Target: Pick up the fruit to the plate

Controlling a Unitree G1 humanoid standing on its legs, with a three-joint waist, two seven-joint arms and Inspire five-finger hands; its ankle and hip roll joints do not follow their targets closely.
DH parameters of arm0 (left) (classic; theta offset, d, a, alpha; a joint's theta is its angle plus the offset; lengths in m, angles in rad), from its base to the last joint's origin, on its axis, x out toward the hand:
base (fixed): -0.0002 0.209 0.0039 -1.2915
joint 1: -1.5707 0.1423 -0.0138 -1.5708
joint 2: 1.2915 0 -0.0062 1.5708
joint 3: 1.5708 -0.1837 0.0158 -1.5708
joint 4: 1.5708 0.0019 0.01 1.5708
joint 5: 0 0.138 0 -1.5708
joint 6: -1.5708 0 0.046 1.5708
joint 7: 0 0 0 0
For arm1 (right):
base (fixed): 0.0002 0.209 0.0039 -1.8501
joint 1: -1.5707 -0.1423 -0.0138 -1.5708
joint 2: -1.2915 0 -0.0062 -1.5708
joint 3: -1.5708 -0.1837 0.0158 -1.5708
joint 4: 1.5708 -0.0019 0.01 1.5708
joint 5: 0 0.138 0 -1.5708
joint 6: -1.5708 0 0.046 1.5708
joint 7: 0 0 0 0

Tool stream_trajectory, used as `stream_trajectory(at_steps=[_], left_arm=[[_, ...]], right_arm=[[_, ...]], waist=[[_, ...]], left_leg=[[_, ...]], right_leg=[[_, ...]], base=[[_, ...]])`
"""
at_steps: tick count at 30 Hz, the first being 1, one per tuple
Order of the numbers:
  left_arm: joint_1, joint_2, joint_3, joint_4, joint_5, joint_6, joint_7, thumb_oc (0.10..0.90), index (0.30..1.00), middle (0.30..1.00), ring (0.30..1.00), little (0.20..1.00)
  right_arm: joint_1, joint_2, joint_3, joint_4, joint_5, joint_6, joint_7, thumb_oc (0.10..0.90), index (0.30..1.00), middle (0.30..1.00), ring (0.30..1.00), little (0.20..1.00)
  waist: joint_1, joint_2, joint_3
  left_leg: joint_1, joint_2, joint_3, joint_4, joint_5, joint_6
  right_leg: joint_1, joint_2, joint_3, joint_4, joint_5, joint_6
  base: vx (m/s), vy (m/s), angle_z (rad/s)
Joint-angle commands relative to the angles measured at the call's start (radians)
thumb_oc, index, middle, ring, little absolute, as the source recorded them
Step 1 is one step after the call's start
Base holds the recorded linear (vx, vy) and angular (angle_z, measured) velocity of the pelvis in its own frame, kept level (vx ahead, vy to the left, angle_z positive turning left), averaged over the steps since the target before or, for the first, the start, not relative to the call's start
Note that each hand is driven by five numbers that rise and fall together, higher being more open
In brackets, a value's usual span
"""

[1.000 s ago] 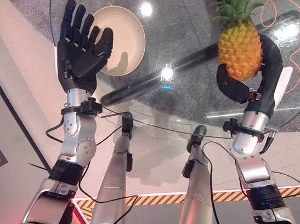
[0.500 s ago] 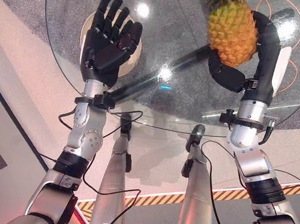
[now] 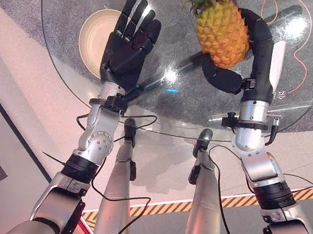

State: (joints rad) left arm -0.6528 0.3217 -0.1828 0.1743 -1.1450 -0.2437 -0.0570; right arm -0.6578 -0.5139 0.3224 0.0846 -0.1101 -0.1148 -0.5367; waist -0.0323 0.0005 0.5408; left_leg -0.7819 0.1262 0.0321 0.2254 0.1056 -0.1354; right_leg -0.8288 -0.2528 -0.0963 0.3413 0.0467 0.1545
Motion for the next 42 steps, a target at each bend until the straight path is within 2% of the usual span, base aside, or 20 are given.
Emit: stream_trajectory(at_steps=[1,21,42], left_arm=[[-0.093,0.007,0.009,-0.15,-0.021,-0.03,-0.054,0.8,0.9,0.9,0.9,0.9],[-0.134,-0.014,-0.021,-0.162,-0.013,-0.017,-0.029,0.8,0.9,0.9,0.9,0.9],[-0.139,-0.026,-0.035,-0.178,-0.046,0.004,-0.07,0.8,0.9,0.9,0.9,0.9]], right_arm=[[-0.127,-0.031,-0.024,-0.219,-0.044,-0.09,-0.009,0.1,0.3,0.3,0.3,0.2],[-0.174,-0.024,0.026,-0.232,-0.02,-0.072,0.051,0.1,0.3,0.3,0.3,0.2],[-0.189,-0.016,0.064,-0.233,-0.017,-0.058,0.102,0.1,0.3,0.3,0.3,0.2]], waist=[[-0.002,-0.009,-0.021],[-0.003,-0.011,-0.021],[0.0,-0.01,-0.021]], left_leg=[[0.025,-0.038,0.037,0.027,-0.06,0.032],[0.022,-0.04,0.039,0.016,-0.052,0.032],[0.013,-0.043,0.038,0.017,-0.05,0.032]], right_leg=[[0.066,0.026,-0.043,-0.123,0.057,0.001],[0.065,0.027,-0.046,-0.129,0.06,0.001],[0.057,0.027,-0.047,-0.126,0.061,0.001]], base=[[0.0,0.0,0.0],[0.0,0.0,0.0],[0.0,0.0,0.0]])
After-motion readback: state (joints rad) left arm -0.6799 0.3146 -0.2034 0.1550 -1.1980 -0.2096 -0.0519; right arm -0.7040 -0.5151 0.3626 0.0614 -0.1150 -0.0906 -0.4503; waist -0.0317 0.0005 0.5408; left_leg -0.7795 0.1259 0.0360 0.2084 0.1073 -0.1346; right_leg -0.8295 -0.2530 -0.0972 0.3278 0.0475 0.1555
